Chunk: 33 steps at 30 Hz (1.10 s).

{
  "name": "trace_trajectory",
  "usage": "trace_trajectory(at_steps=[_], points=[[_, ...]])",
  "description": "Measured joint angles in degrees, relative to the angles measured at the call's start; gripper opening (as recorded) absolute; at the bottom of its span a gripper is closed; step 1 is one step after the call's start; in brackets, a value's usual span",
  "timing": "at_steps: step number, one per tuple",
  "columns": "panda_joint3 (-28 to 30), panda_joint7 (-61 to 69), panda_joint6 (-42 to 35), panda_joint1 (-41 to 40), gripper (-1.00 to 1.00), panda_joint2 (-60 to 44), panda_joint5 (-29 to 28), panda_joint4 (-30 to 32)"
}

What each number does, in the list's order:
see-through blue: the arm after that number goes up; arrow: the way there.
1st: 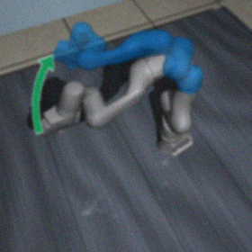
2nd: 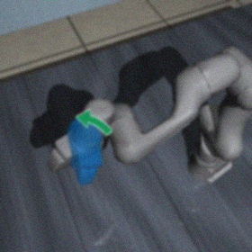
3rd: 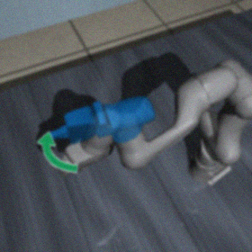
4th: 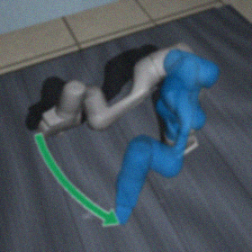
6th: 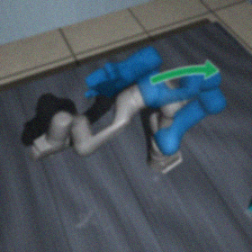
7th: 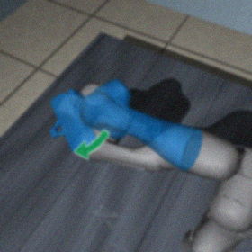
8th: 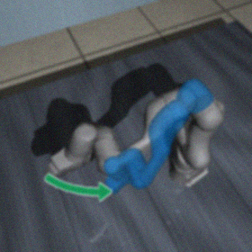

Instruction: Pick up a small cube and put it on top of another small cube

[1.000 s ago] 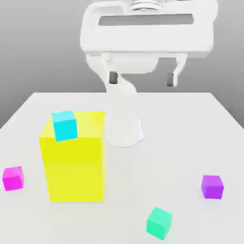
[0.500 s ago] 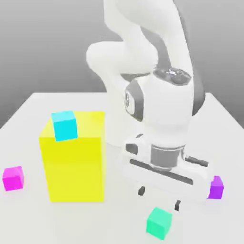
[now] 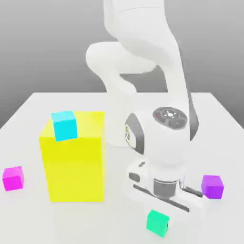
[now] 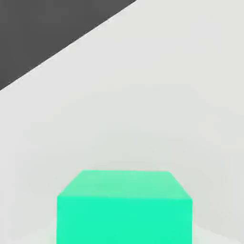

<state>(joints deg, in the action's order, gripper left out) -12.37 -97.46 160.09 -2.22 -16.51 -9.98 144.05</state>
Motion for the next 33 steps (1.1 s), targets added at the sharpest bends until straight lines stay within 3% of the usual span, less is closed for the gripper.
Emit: trace_trajectory(at_steps=[3,15,22,25,29,30,33], points=[[0.2,2.6,-4.3,-2.4,-1.00,2.4,2.0,-1.1],[13.5,8.9,-14.6,-19.7,-1.00,4.2,7.4,-6.9],[24.8,5.1,-12.8,-32.1,-1.00,11.3,11.7,-0.4],[25.9,2.0,-8.8,-34.2,-1.00,12.4,12.0,3.5],[24.1,4.4,-1.4,-35.3,-1.00,5.4,16.3,3.8],[23.5,5.0,0.0,-35.8,1.00,4.0,17.1,3.8],[23.5,5.0,0.0,-35.8,1.00,4.0,17.1,3.8]])
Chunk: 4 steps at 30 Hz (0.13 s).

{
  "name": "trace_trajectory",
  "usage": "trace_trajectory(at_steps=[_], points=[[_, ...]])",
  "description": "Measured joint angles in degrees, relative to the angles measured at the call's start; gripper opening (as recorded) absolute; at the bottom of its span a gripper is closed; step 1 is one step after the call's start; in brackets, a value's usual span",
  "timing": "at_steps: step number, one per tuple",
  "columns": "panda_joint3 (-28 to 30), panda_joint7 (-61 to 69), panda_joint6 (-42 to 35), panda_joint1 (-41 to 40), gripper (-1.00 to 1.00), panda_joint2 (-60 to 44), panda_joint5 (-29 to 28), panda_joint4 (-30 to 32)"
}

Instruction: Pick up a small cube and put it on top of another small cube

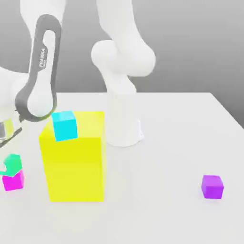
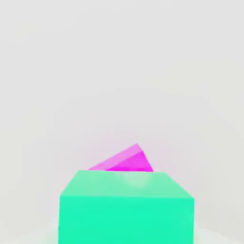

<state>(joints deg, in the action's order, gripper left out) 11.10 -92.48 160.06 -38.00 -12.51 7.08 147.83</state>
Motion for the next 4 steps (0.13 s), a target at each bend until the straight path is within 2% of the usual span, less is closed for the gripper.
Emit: trace_trajectory(at_steps=[4], points=[[0.0,0.0,0.0,0.0,1.00,0.0,0.0,0.0]])
